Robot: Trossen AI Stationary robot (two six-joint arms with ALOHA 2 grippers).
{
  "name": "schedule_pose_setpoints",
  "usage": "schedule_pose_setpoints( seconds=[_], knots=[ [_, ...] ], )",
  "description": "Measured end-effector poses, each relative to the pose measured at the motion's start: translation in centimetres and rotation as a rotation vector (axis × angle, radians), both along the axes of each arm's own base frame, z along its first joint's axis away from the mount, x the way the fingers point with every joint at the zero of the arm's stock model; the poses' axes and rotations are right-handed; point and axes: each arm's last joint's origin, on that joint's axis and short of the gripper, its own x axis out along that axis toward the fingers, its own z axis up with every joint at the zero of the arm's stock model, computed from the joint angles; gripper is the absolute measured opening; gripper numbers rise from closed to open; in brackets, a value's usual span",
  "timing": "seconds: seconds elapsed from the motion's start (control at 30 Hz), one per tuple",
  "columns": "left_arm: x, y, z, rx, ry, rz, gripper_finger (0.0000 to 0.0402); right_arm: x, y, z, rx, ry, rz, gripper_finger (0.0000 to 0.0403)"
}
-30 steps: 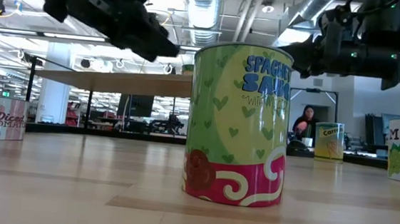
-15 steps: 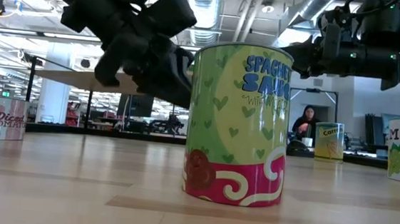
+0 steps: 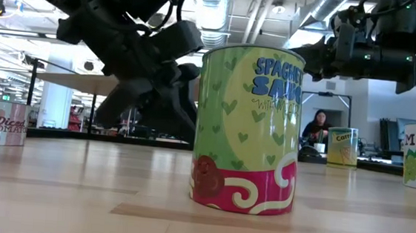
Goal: Pick and place cans onto a shelf
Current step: Put the canned mushrooms on the shelf
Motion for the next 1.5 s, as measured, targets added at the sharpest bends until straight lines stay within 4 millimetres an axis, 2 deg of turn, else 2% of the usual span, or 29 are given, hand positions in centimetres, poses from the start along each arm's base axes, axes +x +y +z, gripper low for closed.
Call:
schedule_pose_setpoints(
  seconds=[0.27, 0.5, 0.6, 0.67, 0.8, 0.9, 1.03, 1.13, 1.2, 1.3, 1.4, 1.5],
  knots=[
    [0.3, 0.1, -1.2, 0.009, 0.012, 0.000, 0.0082, 0.0, 0.0, 0.0, 0.001, 0.004, 0.000, 0.0006],
    [0.2, 0.0, -1.0, 0.022, 0.023, -0.021, 0.0012, 0.0, 0.0, 0.0, 0.000, 0.003, 0.000, 0.0006],
    [0.3, -0.1, -0.1, -0.001, 0.071, -0.054, 0.0006, 0.0, 0.0, 0.0, 0.000, 0.001, 0.000, 0.0006],
    [0.8, -0.3, 1.4, -0.034, 0.092, -0.079, 0.0003, 0.0, 0.0, 0.0, 0.000, 0.003, 0.000, 0.0006],
    [1.0, -0.8, 5.9, -0.096, 0.105, -0.104, 0.0002, 0.0, 0.0, 0.0, -0.002, 0.000, 0.000, 0.0006],
    [0.2, -1.0, 9.2, -0.135, 0.104, -0.093, 0.0001, 0.0, 0.0, 0.0, 0.000, 0.003, 0.000, 0.0006],
    [-2.1, -1.0, 14.2, -0.225, 0.032, -0.047, 0.0001, 0.0, 0.0, -0.1, 0.002, 0.012, 0.000, 0.0006],
    [-4.6, -0.3, 17.1, -0.315, -0.016, 0.063, 0.0000, 0.0, 0.0, -0.1, 0.002, 0.016, 0.000, 0.0006],
    [-6.2, 1.0, 18.8, -0.352, -0.070, 0.186, 0.0000, 0.0, 0.0, -0.2, 0.002, 0.020, 0.001, 0.0006],
    [-8.4, 3.8, 20.0, -0.343, -0.091, 0.381, 0.0000, 0.0, 0.0, -0.2, -0.002, 0.019, -0.001, 0.0006],
    [-9.5, 6.9, 20.3, -0.325, -0.073, 0.491, 0.0000, 0.2, 0.0, 0.1, -0.008, 0.009, -0.001, 0.0006],
    [-9.6, 10.3, 20.2, -0.330, -0.044, 0.530, 0.0000, 0.3, -0.2, 0.3, -0.011, 0.001, -0.005, 0.0006]
  ],
)
